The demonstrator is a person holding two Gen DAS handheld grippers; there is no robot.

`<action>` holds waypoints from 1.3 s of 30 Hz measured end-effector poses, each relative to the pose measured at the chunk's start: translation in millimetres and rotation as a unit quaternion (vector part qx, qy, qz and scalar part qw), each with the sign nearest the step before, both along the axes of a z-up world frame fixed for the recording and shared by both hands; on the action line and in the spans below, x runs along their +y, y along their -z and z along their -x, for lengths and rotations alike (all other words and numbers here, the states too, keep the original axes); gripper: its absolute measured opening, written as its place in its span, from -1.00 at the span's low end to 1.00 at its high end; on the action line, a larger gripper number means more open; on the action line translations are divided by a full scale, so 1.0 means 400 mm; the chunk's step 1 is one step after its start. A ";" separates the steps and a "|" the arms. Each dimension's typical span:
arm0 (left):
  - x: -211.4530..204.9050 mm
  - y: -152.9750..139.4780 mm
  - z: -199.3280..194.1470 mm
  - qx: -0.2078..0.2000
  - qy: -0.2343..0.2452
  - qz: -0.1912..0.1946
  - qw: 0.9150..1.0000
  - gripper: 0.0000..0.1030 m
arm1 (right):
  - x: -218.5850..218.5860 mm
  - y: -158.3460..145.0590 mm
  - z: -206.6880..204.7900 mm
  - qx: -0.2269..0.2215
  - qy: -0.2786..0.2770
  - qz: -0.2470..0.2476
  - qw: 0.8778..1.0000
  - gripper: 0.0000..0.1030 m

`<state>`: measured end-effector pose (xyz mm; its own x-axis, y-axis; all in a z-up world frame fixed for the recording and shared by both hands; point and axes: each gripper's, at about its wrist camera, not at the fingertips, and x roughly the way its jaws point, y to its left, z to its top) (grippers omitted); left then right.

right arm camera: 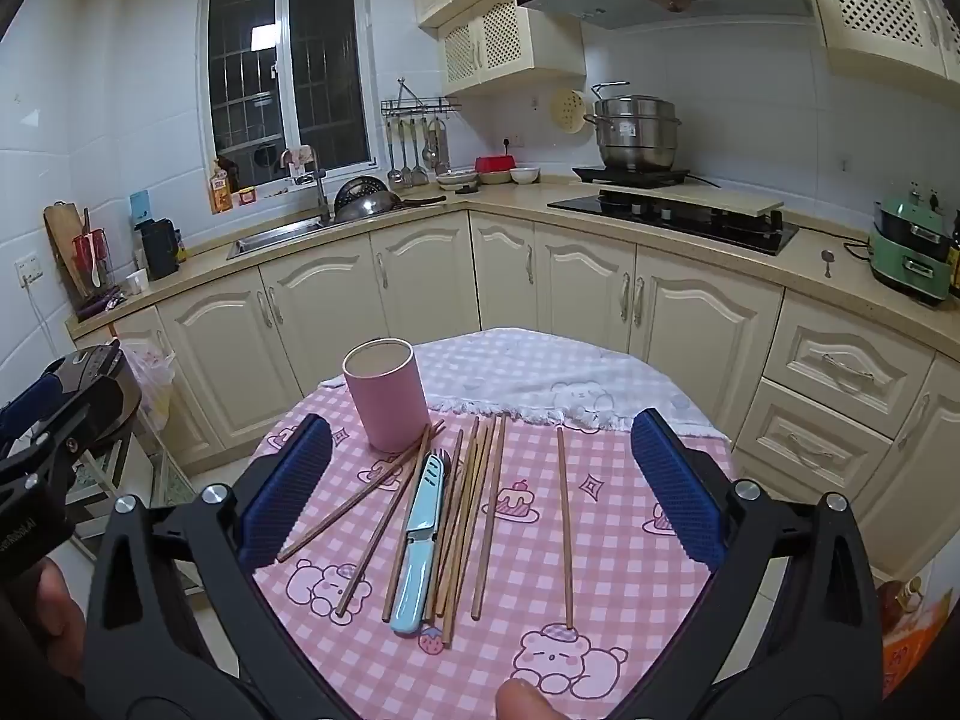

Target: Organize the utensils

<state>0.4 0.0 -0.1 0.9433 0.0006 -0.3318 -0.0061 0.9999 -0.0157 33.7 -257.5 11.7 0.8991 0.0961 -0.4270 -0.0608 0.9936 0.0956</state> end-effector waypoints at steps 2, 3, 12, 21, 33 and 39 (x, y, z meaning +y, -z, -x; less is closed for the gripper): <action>0.000 0.000 0.000 0.000 0.000 -0.002 1.000 0.91 | 0.000 0.000 0.001 -0.001 0.000 0.001 1.000 0.89; -0.001 0.000 0.000 0.000 0.000 -0.003 1.000 0.91 | -0.001 0.000 0.000 -0.001 0.001 0.001 1.000 0.89; -0.008 -0.007 -0.007 0.000 -0.002 -0.002 1.000 0.91 | -0.005 -0.001 -0.002 -0.001 0.001 -0.003 1.000 0.89; -0.007 0.007 -0.010 0.000 -0.001 -0.001 1.000 0.91 | -0.004 -0.001 0.003 -0.001 0.002 -0.003 1.000 0.89; -0.003 0.018 -0.013 0.004 0.002 0.000 1.000 0.91 | -0.011 -0.002 0.004 -0.001 0.001 -0.006 1.000 0.89; -0.003 0.030 -0.017 0.008 0.002 0.002 1.000 0.91 | -0.017 0.017 -0.007 0.006 0.002 -0.008 1.000 0.89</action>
<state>7.1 -1.4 -12.1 0.9376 -0.0048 -0.3477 -0.0025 0.9998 -0.0205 36.4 -264.2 5.0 0.8947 0.0986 -0.4357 -0.0552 0.9923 0.1113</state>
